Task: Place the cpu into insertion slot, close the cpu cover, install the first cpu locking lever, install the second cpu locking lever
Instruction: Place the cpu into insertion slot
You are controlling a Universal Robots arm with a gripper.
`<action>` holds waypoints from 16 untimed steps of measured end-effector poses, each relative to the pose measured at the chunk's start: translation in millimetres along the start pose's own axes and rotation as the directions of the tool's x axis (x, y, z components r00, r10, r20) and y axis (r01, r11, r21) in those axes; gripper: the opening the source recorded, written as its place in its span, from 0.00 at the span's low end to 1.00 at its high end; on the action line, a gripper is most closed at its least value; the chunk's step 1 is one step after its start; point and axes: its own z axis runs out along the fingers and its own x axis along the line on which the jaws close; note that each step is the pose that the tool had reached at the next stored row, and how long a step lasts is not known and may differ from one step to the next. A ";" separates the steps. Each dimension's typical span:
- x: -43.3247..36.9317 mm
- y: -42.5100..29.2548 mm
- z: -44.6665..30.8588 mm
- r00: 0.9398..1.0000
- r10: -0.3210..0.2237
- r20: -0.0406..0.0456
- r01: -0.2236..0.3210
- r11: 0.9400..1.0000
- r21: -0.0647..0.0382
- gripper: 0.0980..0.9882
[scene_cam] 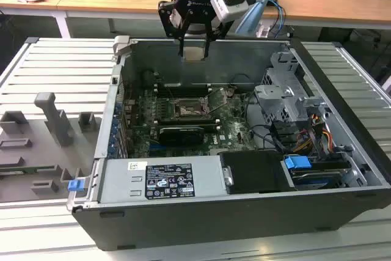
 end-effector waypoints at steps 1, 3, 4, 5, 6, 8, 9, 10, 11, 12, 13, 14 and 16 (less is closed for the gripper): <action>0.0 0.0 0.7 0.997 0.073 0.007 -0.073 0.997 -0.002 0.48; -0.1 -0.7 7.1 0.993 0.115 0.010 -0.115 0.993 -0.003 0.48; -0.1 -0.8 9.0 0.993 0.115 0.010 -0.115 0.993 -0.003 0.48; -0.2 -0.9 10.2 0.993 0.115 0.009 -0.115 0.993 -0.003 0.48; -0.2 -1.0 11.1 0.993 0.116 0.009 -0.116 0.993 -0.003 0.48; -0.2 -1.1 12.2 0.992 0.125 0.010 -0.125 0.992 -0.001 0.48; -0.2 -1.1 12.4 0.990 0.137 0.012 -0.137 0.991 -0.001 0.48; -0.2 -1.2 12.9 0.987 0.159 0.014 -0.159 0.987 -0.001 0.48; -0.3 -1.2 13.7 0.982 0.189 0.016 -0.189 0.982 -0.002 0.48; -0.3 -1.3 14.2 0.977 0.211 0.018 -0.211 0.978 -0.003 0.48; -0.3 -1.3 14.7 0.973 0.230 0.020 -0.230 0.973 -0.003 0.48; -0.3 -1.4 15.0 0.970 0.243 0.021 -0.243 0.970 -0.004 0.48; -0.3 -1.5 16.2 0.954 0.299 0.025 -0.299 0.954 -0.006 0.48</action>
